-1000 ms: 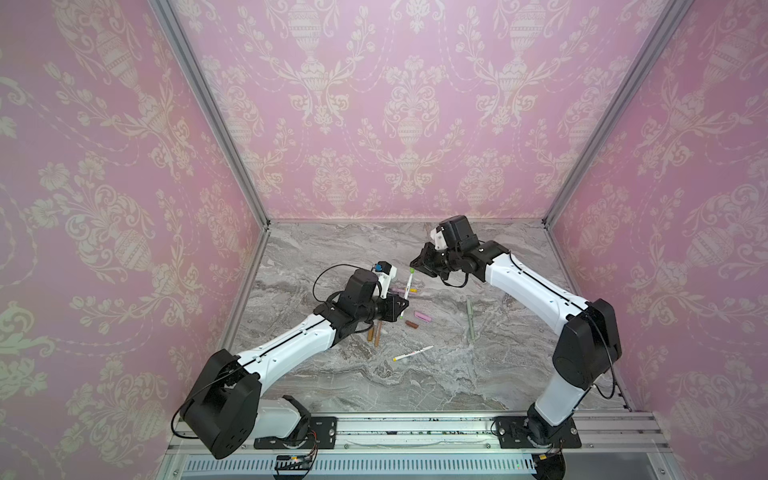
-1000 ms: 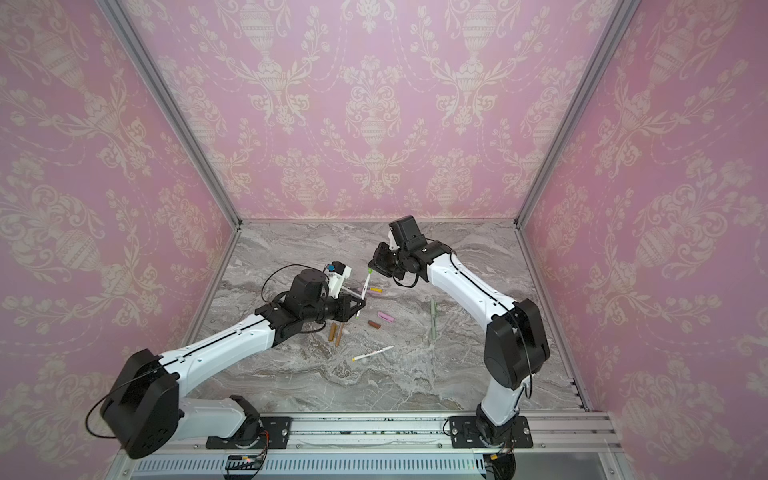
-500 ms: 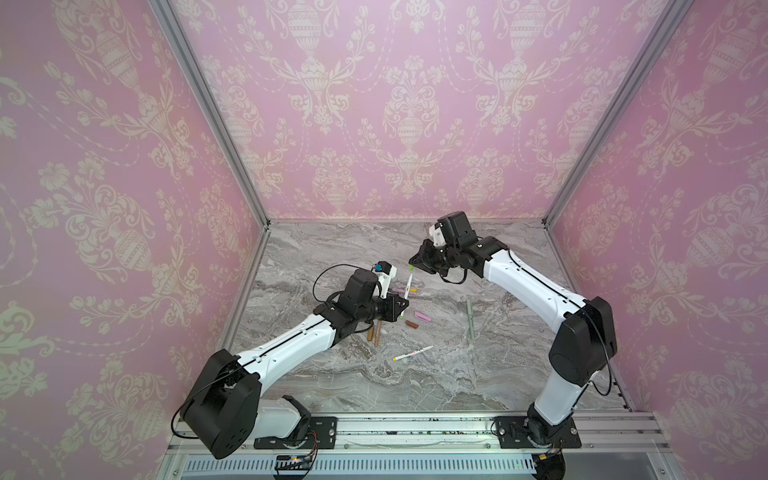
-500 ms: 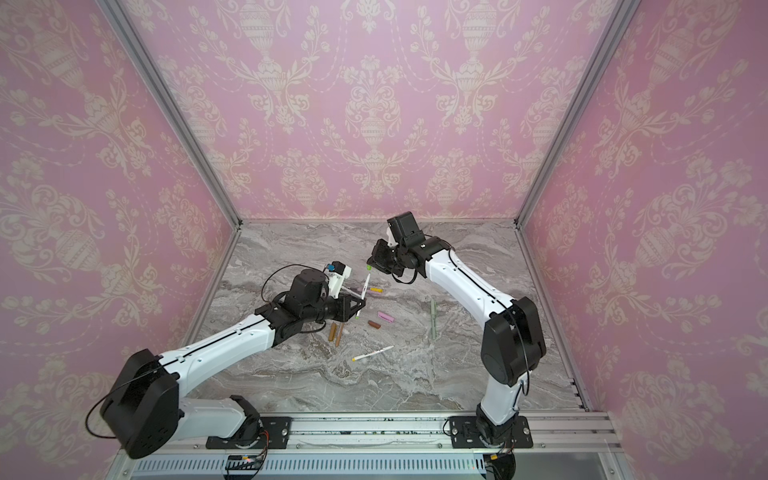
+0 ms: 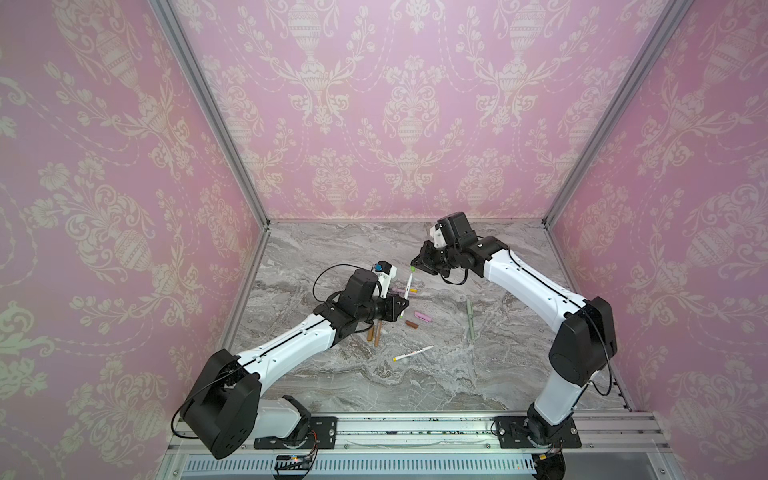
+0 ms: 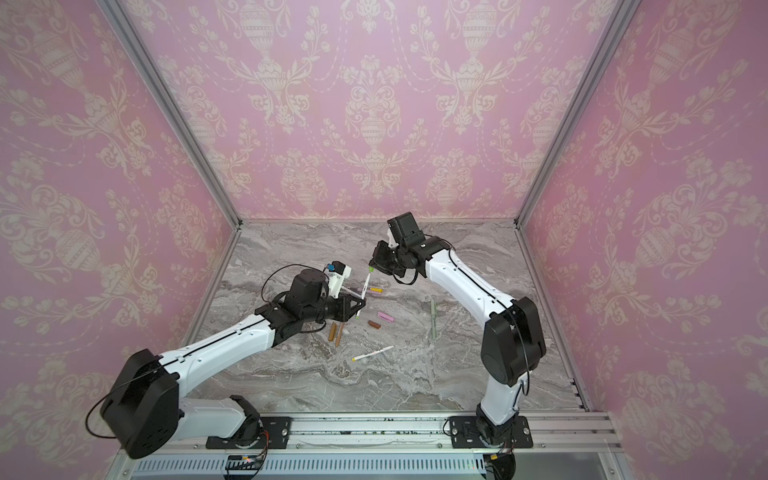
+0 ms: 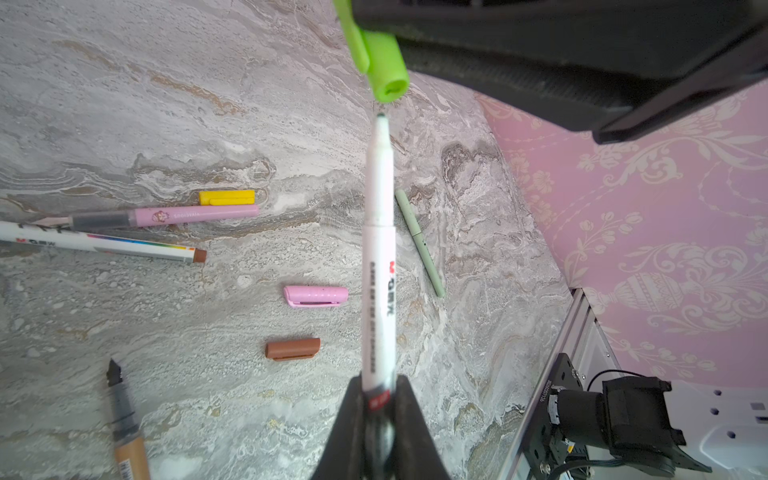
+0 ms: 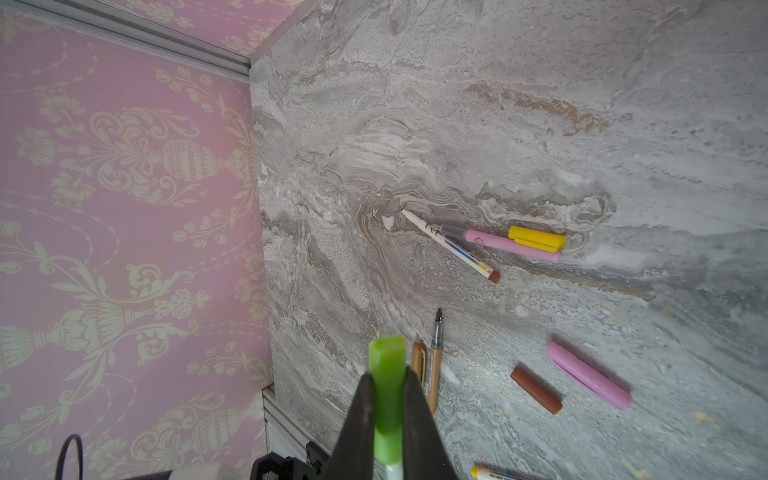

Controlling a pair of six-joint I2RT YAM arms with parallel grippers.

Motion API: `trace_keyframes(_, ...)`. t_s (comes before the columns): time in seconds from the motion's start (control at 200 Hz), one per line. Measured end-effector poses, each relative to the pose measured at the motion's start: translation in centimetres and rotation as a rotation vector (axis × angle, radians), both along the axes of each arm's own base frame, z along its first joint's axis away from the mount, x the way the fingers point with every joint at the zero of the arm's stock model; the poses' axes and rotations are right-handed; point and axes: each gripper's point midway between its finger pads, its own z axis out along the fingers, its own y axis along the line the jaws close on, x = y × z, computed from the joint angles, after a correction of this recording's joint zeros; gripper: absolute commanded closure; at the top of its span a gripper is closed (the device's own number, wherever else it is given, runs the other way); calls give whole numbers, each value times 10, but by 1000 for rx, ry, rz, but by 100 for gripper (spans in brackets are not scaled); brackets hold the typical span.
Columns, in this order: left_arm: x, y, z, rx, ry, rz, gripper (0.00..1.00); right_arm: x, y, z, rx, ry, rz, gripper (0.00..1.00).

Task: Insert the pens into the pen caps
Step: 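Lower the light-green cap onto the marker tip with the right gripper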

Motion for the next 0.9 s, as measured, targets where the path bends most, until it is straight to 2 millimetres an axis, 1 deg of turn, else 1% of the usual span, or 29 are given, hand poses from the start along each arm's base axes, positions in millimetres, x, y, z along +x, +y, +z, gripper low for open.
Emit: trace_keyframes(0.901, -2, -2, 0, -1, 0, -6, 100, -5, 5, -3, -13, -1, 11, 100)
